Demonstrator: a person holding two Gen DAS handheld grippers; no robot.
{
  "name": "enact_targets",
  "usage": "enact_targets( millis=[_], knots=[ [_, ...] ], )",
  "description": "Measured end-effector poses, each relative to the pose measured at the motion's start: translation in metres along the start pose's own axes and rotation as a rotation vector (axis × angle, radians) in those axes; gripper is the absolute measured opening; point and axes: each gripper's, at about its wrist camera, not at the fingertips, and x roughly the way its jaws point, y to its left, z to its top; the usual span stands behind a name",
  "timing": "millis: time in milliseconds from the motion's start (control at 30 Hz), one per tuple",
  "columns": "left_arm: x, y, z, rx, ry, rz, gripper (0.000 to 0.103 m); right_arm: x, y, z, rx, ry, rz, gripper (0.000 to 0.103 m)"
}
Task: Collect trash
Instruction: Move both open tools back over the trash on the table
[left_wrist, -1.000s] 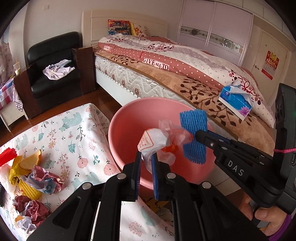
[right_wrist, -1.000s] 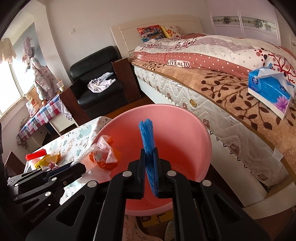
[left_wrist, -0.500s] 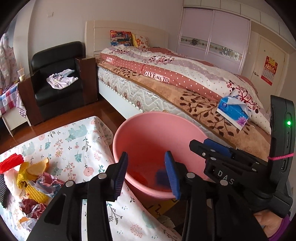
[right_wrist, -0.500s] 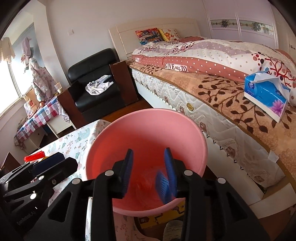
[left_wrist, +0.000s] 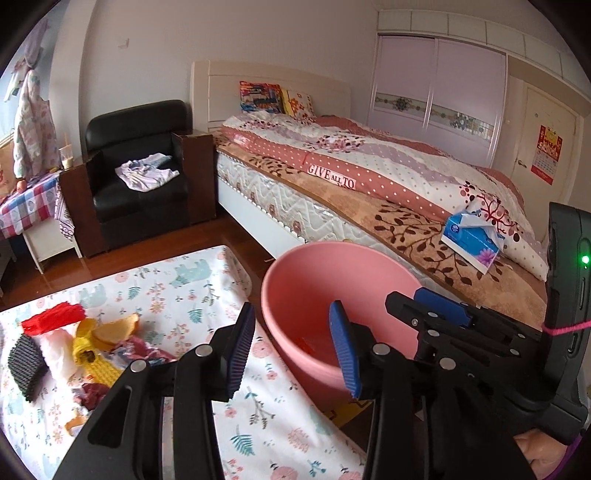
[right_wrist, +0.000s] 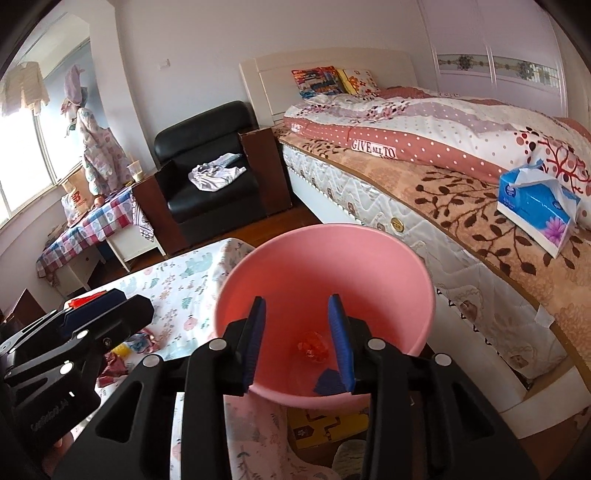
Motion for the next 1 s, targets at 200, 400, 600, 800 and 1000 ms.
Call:
enact_targets(
  millis=[200,400,600,800,1000],
  knots=[
    [-0.020,0.014,-0.007,-0.006,-0.020,0.038,0.045,-0.011,0.019,-0.006,-0.011,-0.015,0.029,0.047],
    [-0.039,0.028,-0.021,-0.020,-0.030,0.069,0.046,-0.020,0.041,-0.016,-0.040,-0.020,0.045,0.047],
    [-0.061,0.048,-0.038,-0.024,-0.042,0.095,0.047,-0.028,0.067,-0.029,-0.073,-0.024,0.081,0.047],
    [-0.090,0.078,-0.066,-0.031,-0.054,0.130,0.051,-0.026,0.095,-0.046,-0.116,0.009,0.129,0.048],
    [-0.116,0.122,-0.101,-0.052,-0.015,0.171,0.053,-0.020,0.120,-0.064,-0.148,0.051,0.186,0.048]
  ],
)
